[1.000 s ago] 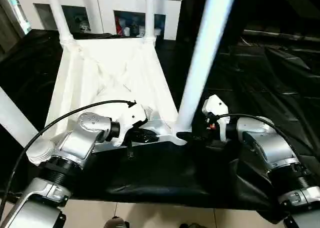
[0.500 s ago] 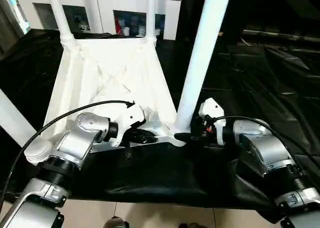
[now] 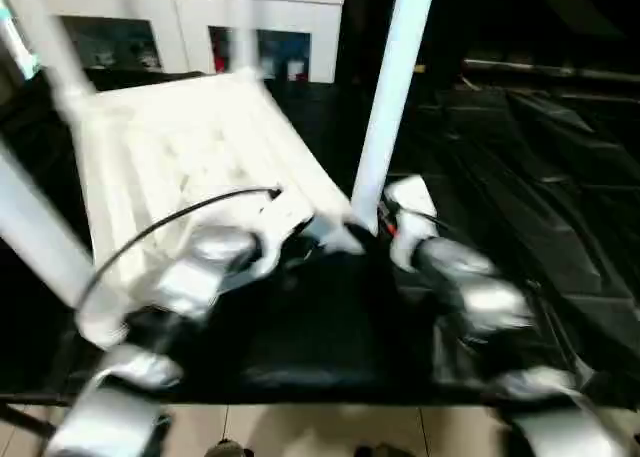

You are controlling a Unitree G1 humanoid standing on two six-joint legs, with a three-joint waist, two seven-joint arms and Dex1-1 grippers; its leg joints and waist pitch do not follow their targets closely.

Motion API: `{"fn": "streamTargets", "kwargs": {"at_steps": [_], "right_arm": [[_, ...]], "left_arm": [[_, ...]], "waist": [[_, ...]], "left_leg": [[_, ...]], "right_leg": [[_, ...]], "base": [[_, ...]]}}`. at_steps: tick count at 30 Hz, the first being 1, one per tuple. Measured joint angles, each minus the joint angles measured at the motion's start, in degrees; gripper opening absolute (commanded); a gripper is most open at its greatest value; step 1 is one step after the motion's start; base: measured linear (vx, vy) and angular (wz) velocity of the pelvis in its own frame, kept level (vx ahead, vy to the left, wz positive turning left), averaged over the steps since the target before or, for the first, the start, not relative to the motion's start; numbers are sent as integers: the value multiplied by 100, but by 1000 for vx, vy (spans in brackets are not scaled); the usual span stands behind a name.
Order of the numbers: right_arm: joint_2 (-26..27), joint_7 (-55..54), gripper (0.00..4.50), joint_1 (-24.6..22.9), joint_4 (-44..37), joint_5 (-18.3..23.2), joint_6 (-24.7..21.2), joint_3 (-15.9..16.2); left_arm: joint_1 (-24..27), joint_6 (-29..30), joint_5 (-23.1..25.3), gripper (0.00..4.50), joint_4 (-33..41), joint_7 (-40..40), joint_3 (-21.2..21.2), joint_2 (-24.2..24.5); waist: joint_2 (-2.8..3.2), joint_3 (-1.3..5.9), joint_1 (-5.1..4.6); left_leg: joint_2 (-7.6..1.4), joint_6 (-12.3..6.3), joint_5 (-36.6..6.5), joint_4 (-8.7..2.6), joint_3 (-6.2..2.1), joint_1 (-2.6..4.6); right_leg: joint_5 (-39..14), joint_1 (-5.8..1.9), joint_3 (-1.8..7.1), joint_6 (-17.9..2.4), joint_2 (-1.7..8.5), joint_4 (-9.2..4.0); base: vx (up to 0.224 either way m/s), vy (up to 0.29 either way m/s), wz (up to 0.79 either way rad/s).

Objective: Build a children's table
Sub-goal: Rotate leg to tighten

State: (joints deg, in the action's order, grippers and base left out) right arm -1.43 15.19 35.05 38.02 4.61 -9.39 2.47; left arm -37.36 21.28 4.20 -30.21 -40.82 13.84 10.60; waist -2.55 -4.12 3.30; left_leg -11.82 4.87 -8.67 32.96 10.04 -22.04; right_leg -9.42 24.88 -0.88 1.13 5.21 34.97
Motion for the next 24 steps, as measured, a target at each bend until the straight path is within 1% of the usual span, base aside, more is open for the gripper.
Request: {"fn": "streamTargets", "kwargs": {"at_steps": [2,6,7,8,12,13,14,15,16,17,19,20,24], "right_arm": [[123,-167,271,90,163,-36,109,-108],[130,-44,271,94,250,-13,232,-208],[127,-20,306,94,257,1,235,-221],[121,3,326,94,258,9,238,-226],[-78,609,375,94,257,94,251,-192],[-143,758,375,94,255,109,253,-175],[-265,991,388,93,243,132,260,-100],[-380,1183,388,91,219,136,262,-35],[-441,1337,407,89,175,138,261,4],[-590,1610,419,46,20,140,254,94],[-896,2193,419,-78,-323,155,236,308],[-1196,2714,426,-245,-695,185,198,520],[-1598,3418,426,-469,-1071,202,74,680]], "left_arm": [[-38,8,67,0,-46,136,4,-86],[-51,-11,93,0,-64,140,6,-109],[-51,-12,95,0,-64,133,5,-109],[-51,-21,97,0,-64,116,5,-103],[-34,-149,57,0,-48,-189,16,58],[-21,-170,40,0,-29,-283,21,93],[11,-215,-10,0,14,-445,44,177],[40,-264,-23,0,49,-580,63,230],[60,-303,-47,0,71,-713,73,275],[88,-395,-89,0,112,-922,88,372],[158,-496,-192,0,203,-1298,142,541],[223,-544,-286,0,308,-1608,176,700],[342,-654,-445,0,417,-2205,190,985]], "waist": [[3,5,6],[3,5,18],[3,5,18],[3,5,18],[8,1,10],[11,-1,18],[16,-4,32],[22,-5,40],[26,-8,55],[35,-12,100],[39,-13,178],[41,-15,214],[40,-15,238]], "left_leg": [[1,-1,-1,-6,2,-2],[0,-1,-1,-12,15,-2],[0,-1,-1,-12,14,-2],[0,-1,-1,-12,14,-2],[-1,-1,-1,-19,11,-4],[-2,-1,-1,-23,13,-4],[-3,-1,0,-28,14,-4],[-3,0,0,-32,14,-3],[-4,0,0,-33,14,-4],[-4,0,0,-34,14,-7],[-4,0,0,-34,14,-8],[-4,0,0,-36,15,-14],[-3,-1,-1,-33,23,-16]], "right_leg": [[-2,0,-2,4,0,-3],[-2,0,-5,4,0,-3],[-4,1,-5,7,0,-3],[-5,0,-5,9,0,-4],[-4,5,-6,6,-1,-6],[5,6,-8,-9,-1,-5],[5,6,-12,-10,-1,-5],[5,6,-13,-9,-1,-5],[5,6,-15,-9,-2,-5],[5,8,-17,-9,-2,-5],[3,6,-17,-8,-1,-9],[0,6,-17,-4,1,-13],[2,6,-15,-8,3,-15]], "base": [[0,0,0],[0,0,0],[0,0,0],[0,0,0],[0,0,0],[0,0,0],[0,0,0],[0,0,0],[0,0,0],[0,0,0],[0,0,0],[0,0,0],[0,0,0]]}}
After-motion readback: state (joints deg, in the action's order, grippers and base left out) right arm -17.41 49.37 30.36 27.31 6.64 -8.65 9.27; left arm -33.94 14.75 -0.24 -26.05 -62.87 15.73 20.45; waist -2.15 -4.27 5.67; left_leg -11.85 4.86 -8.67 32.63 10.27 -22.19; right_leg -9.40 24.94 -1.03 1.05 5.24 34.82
